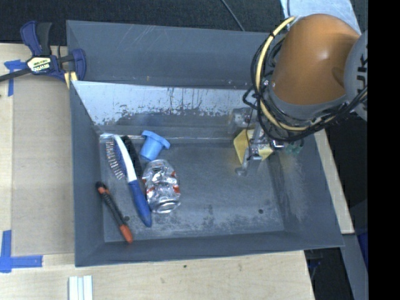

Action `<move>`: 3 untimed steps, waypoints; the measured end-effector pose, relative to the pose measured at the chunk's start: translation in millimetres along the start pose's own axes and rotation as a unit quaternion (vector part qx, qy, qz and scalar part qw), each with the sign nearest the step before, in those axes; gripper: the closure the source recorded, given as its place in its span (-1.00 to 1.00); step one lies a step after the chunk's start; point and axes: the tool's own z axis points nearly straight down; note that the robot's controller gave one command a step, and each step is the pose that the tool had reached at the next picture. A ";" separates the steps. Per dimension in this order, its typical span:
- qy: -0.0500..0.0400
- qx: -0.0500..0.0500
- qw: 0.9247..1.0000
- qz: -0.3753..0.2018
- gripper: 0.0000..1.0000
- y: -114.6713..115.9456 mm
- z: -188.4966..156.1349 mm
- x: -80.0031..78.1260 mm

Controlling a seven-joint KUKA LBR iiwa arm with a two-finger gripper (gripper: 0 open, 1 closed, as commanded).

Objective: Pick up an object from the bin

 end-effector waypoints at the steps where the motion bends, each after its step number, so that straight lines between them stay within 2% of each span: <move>1: -0.004 0.000 1.000 0.000 -1.00 0.0 -4.4 -1.5; 2: -0.007 0.000 1.000 0.014 -1.00 -77.4 157.8 -53.3; 3: -0.013 0.002 0.995 -0.102 -1.00 -140.2 81.4 -51.3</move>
Offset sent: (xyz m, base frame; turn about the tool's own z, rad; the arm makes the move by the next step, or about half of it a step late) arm 0.0536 -0.0834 -0.1737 0.0308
